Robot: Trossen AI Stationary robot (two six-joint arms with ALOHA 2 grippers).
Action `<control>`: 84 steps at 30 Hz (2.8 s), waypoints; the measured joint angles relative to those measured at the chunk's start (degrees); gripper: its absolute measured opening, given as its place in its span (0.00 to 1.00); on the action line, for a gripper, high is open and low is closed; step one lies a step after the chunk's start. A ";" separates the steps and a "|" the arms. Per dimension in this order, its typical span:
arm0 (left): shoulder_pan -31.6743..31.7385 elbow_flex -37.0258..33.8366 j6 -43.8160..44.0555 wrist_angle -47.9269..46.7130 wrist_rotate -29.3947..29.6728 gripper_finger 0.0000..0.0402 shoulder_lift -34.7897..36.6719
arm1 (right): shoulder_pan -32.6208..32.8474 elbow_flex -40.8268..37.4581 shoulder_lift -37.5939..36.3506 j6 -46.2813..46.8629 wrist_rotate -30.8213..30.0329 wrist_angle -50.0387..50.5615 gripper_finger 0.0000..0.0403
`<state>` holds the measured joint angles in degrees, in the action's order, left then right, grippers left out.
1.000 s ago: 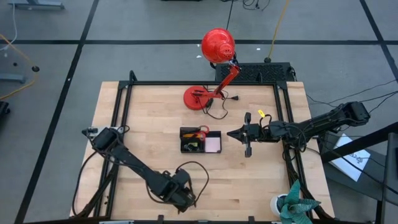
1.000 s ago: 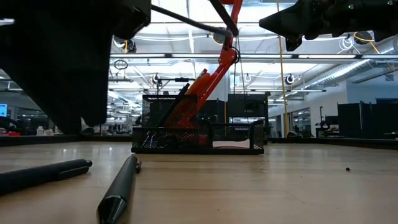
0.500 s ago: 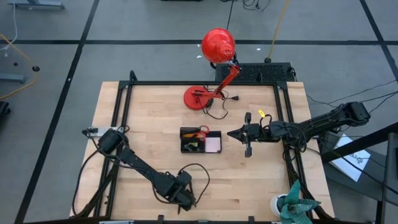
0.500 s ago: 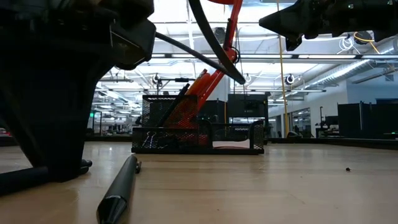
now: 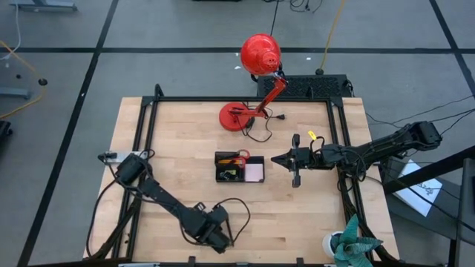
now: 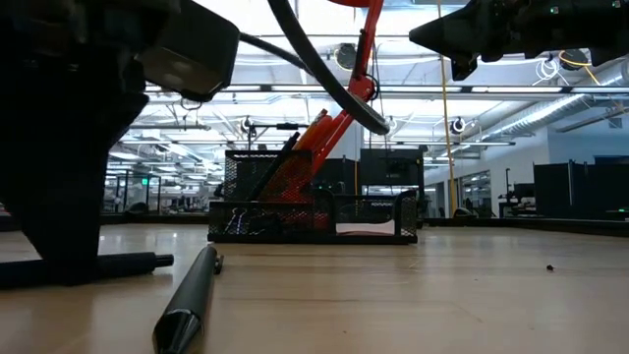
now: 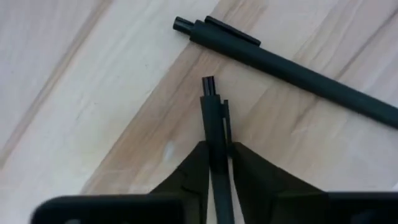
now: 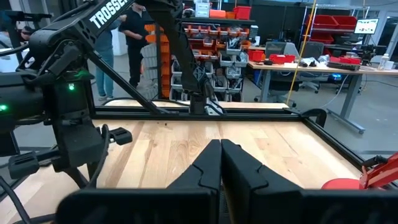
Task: Pick and place office supplies into organizer
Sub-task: Put the black pen into the black mesh desk organizer
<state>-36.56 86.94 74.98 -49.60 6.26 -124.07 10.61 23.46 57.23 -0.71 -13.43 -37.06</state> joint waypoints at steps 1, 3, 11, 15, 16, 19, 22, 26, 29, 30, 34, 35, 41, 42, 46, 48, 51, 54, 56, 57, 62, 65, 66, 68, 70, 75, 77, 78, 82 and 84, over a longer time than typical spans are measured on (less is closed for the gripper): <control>-0.20 -0.02 -0.59 0.09 0.44 0.13 0.00 | -0.02 0.00 0.00 0.00 0.00 0.00 0.01; -0.81 -0.08 -2.54 0.61 2.58 0.10 -0.02 | 0.00 0.00 0.00 0.00 0.00 0.00 0.01; -3.02 -0.30 -4.59 2.43 10.41 0.13 -0.25 | -0.01 0.00 0.00 0.02 0.00 0.00 0.01; -4.04 -0.33 -5.91 2.75 13.13 0.12 -0.26 | -0.02 0.00 0.00 -0.02 0.00 0.00 0.01; -4.29 -0.31 -6.25 2.81 14.24 0.11 -0.26 | 0.00 0.00 0.00 -0.02 0.00 0.00 0.01; -5.08 -0.31 -7.57 3.10 18.72 0.08 0.17 | 0.00 0.00 0.00 -0.05 0.00 -0.01 0.01; -4.98 -0.45 -7.82 3.54 23.62 0.08 0.17 | 0.00 0.00 0.00 -0.07 0.00 0.00 0.01; -4.24 -0.37 -8.64 3.65 28.55 0.09 1.20 | -0.01 0.00 0.00 -0.10 0.00 0.00 0.01; -4.26 -0.44 -8.74 2.73 30.66 0.09 1.97 | -0.02 0.00 0.00 -0.11 0.00 0.00 0.01; -4.08 -0.40 -8.72 3.00 31.74 0.09 2.21 | 0.00 0.00 0.00 -0.11 0.00 0.02 0.01; -3.69 -0.32 -9.11 0.59 41.17 0.10 4.45 | 0.00 0.00 -0.02 -0.04 0.00 0.06 0.01; -3.68 -0.31 -9.15 -0.50 44.64 0.10 5.04 | -0.01 -0.02 -0.02 -0.04 0.00 0.19 0.01; -4.03 -0.25 -7.06 -9.51 66.67 0.10 10.39 | -0.02 -0.02 -0.02 -0.11 0.00 -0.02 0.01; -3.82 -0.26 -6.96 -11.40 69.11 0.10 11.42 | -0.02 -0.02 -0.02 -0.07 0.00 0.01 0.01; -2.41 -0.26 -7.48 -17.64 71.75 0.10 15.70 | -0.02 -0.02 -0.02 -0.02 0.00 0.31 0.01; -1.50 -0.26 -9.53 -18.49 71.96 0.10 17.67 | -0.02 -0.02 -0.02 -0.02 0.00 0.44 0.01; 0.26 -0.26 -14.24 -18.69 71.27 0.10 20.12 | -0.02 -0.02 -0.02 -0.09 0.00 0.43 0.01; 2.65 -0.26 -20.41 -16.97 67.76 0.10 22.35 | -0.02 -0.02 -0.02 -0.11 0.00 0.39 0.01; 4.38 -0.25 -26.52 -14.01 64.73 0.10 23.34 | -0.02 -0.02 -0.02 -0.15 0.00 0.37 0.01; 5.37 -0.26 -30.48 -11.54 62.75 0.10 23.66 | -0.02 -0.02 -0.02 -0.15 0.00 0.24 0.01; 10.23 -0.26 -55.92 8.05 47.71 0.10 23.63 | -0.02 -0.02 -0.02 -0.17 0.00 -0.62 0.01; 12.02 -0.24 -70.55 22.01 36.61 0.10 23.25 | -0.02 -0.02 -0.02 -0.17 0.00 -0.46 0.01; 12.27 -0.24 -74.49 25.52 34.02 0.10 23.14 | -0.02 -0.02 -0.02 -0.17 0.00 -0.46 0.01; 12.85 -0.24 -81.23 30.96 31.03 0.10 23.08 | -0.02 -0.02 -0.02 -0.17 0.00 -0.43 0.01; 13.61 -0.22 -86.18 34.51 29.25 0.10 23.33 | -0.02 -0.02 -0.02 -0.17 0.00 -0.05 0.01; 18.79 -0.20 -90.55 37.30 20.34 0.10 23.96 | -0.02 -0.02 -0.02 -0.17 0.02 0.43 0.01; 21.92 -0.55 -90.35 37.32 15.64 0.10 23.93 | -0.02 -0.02 -0.02 -0.17 0.00 0.74 0.01; 23.40 -1.38 -90.32 37.87 13.34 0.10 23.94 | -0.02 -0.02 -0.02 -0.17 0.00 0.97 0.01; 27.56 -7.79 -91.29 40.71 8.71 0.10 25.82 | -0.02 -0.02 -0.02 -0.17 0.00 2.11 0.01; 29.30 -11.65 -91.44 46.24 5.40 0.10 27.02 | -0.02 -0.02 -0.02 -0.16 0.02 2.93 0.01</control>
<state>-7.26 75.29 -16.46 -3.37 11.66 -97.05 10.59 23.44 57.21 -0.88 -13.41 -34.13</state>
